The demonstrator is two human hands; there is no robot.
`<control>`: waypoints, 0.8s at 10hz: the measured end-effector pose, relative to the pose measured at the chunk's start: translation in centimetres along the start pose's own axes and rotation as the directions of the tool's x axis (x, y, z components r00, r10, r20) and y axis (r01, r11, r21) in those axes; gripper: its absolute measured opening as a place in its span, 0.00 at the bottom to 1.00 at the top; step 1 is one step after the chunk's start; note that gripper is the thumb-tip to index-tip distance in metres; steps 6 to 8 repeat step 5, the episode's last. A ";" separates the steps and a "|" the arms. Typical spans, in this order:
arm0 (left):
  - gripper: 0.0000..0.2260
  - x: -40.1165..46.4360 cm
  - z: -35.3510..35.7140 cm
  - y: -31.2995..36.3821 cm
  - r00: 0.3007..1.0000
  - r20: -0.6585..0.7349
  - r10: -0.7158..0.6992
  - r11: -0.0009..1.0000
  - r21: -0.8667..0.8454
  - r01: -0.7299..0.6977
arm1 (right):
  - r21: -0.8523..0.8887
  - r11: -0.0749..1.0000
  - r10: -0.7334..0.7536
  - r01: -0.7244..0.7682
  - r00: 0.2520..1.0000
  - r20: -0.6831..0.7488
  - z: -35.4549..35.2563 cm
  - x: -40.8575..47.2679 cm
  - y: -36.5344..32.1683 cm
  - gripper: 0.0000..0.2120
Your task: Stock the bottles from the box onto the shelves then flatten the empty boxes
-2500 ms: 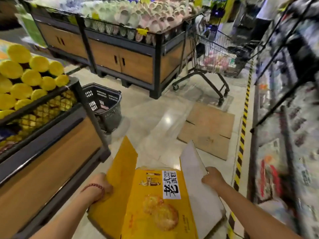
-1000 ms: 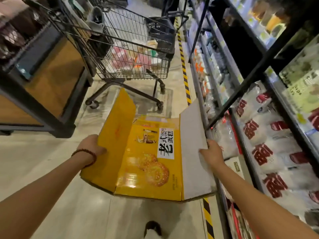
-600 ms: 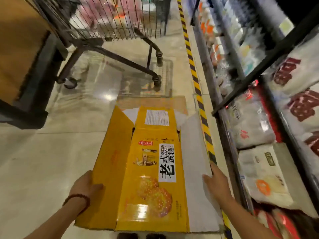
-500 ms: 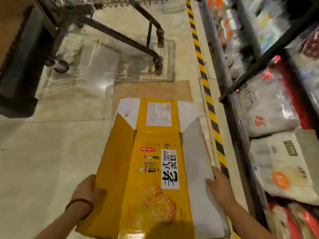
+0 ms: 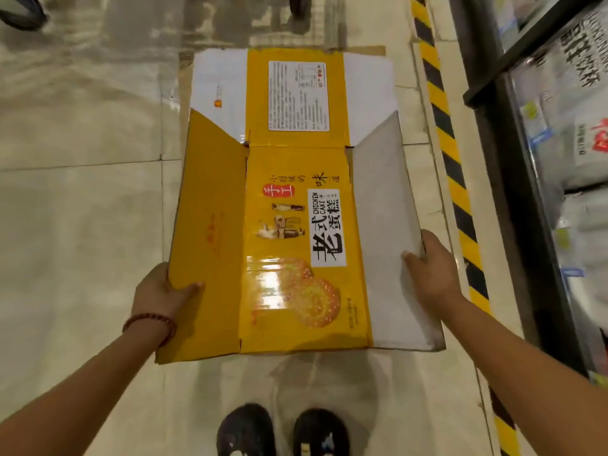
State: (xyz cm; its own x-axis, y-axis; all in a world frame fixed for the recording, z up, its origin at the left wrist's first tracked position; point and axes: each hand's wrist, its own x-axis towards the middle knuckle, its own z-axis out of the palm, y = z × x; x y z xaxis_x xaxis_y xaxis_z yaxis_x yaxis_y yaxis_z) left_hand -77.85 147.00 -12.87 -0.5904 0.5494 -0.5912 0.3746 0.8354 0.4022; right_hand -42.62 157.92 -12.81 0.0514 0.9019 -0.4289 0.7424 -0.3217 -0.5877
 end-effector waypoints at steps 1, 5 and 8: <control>0.21 2.2 1.3 -0.1 1.000 -0.008 0.021 1.000 0.020 -0.021 | -0.028 0.999 0.022 -0.023 1.000 -0.020 1.6 2.0 -0.1 0.15; 0.19 0.7 3.7 -6.8 0.974 0.090 -0.207 0.977 0.060 0.202 | -0.138 0.946 0.307 -0.294 0.948 0.082 3.1 -0.4 4.2 0.22; 0.19 0.7 3.7 -6.8 0.974 0.090 -0.207 0.977 0.060 0.202 | -0.138 0.946 0.307 -0.294 0.948 0.082 3.1 -0.4 4.2 0.22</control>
